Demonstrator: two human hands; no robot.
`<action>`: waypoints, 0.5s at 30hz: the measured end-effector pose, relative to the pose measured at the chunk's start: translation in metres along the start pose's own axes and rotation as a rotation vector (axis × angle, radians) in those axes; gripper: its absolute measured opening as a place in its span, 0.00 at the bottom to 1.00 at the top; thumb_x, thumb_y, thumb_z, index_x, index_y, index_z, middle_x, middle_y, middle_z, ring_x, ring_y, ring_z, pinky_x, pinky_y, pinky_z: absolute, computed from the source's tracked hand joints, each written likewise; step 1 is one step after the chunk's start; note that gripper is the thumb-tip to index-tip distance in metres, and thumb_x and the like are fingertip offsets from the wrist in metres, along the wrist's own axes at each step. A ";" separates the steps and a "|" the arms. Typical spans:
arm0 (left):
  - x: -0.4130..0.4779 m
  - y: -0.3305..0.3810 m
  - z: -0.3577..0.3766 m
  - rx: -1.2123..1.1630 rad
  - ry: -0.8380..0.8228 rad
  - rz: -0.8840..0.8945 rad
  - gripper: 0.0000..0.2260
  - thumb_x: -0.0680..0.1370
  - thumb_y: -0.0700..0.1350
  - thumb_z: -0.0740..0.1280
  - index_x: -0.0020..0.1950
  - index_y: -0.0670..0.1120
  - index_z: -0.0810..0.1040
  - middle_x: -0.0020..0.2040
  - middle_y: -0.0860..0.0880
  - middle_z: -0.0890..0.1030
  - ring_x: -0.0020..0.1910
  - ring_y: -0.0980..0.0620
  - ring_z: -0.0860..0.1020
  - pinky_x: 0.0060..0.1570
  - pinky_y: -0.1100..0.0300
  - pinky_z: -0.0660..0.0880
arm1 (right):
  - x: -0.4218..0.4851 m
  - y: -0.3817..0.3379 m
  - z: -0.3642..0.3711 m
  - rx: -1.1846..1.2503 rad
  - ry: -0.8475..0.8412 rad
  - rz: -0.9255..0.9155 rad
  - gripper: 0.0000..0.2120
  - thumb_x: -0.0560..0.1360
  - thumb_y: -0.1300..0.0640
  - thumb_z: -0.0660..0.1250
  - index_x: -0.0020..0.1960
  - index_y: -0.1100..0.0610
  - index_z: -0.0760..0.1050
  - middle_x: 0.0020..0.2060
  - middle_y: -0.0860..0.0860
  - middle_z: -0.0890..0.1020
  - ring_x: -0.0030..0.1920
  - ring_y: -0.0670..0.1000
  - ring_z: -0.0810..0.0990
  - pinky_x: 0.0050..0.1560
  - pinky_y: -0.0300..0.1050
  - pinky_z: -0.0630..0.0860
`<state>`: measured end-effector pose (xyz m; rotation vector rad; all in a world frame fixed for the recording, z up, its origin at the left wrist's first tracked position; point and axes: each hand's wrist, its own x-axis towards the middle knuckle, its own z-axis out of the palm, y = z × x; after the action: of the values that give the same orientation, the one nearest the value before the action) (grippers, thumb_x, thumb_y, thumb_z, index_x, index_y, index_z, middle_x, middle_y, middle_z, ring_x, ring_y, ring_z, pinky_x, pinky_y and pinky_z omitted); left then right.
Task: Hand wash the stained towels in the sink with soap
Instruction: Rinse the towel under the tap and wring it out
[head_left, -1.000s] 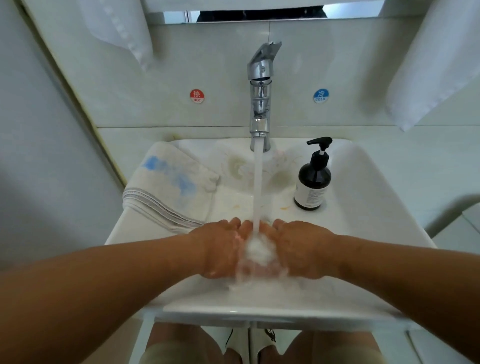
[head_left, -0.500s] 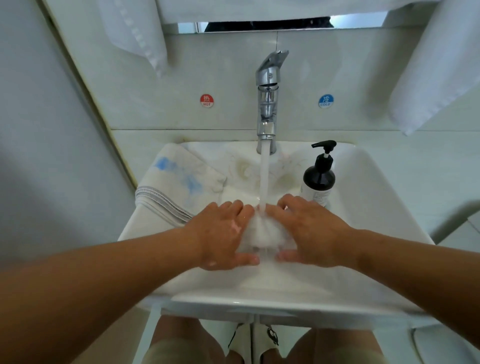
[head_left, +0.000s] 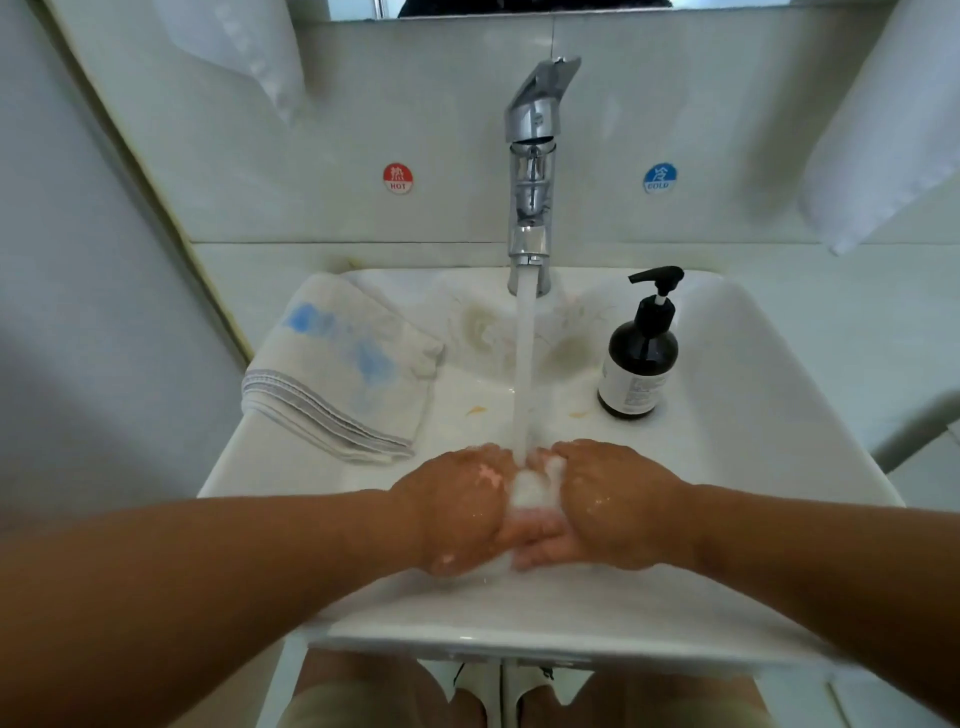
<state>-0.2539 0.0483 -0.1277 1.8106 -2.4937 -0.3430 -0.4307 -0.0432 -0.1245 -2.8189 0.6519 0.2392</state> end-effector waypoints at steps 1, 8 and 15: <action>0.001 -0.002 -0.002 0.026 -0.015 0.018 0.19 0.83 0.64 0.55 0.69 0.56 0.72 0.65 0.47 0.76 0.63 0.47 0.75 0.62 0.54 0.74 | 0.003 0.004 0.001 0.030 0.015 -0.007 0.45 0.65 0.18 0.60 0.71 0.47 0.65 0.60 0.47 0.78 0.58 0.51 0.78 0.60 0.51 0.76; 0.014 -0.005 0.007 -0.096 -0.036 -0.253 0.28 0.77 0.74 0.51 0.62 0.55 0.72 0.57 0.51 0.80 0.54 0.48 0.79 0.57 0.52 0.77 | 0.018 0.012 0.003 0.077 0.043 -0.031 0.48 0.59 0.13 0.53 0.65 0.47 0.69 0.49 0.47 0.83 0.48 0.53 0.82 0.51 0.52 0.79; 0.013 -0.007 0.007 -0.005 0.024 -0.268 0.26 0.76 0.71 0.48 0.56 0.53 0.70 0.52 0.47 0.81 0.50 0.44 0.81 0.51 0.55 0.77 | 0.021 0.014 0.003 -0.030 0.093 -0.009 0.48 0.59 0.15 0.51 0.67 0.45 0.70 0.44 0.51 0.83 0.46 0.55 0.82 0.44 0.45 0.72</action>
<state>-0.2526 0.0346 -0.1376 2.1360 -2.2333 -0.3331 -0.4192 -0.0633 -0.1348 -2.8754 0.6607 0.1178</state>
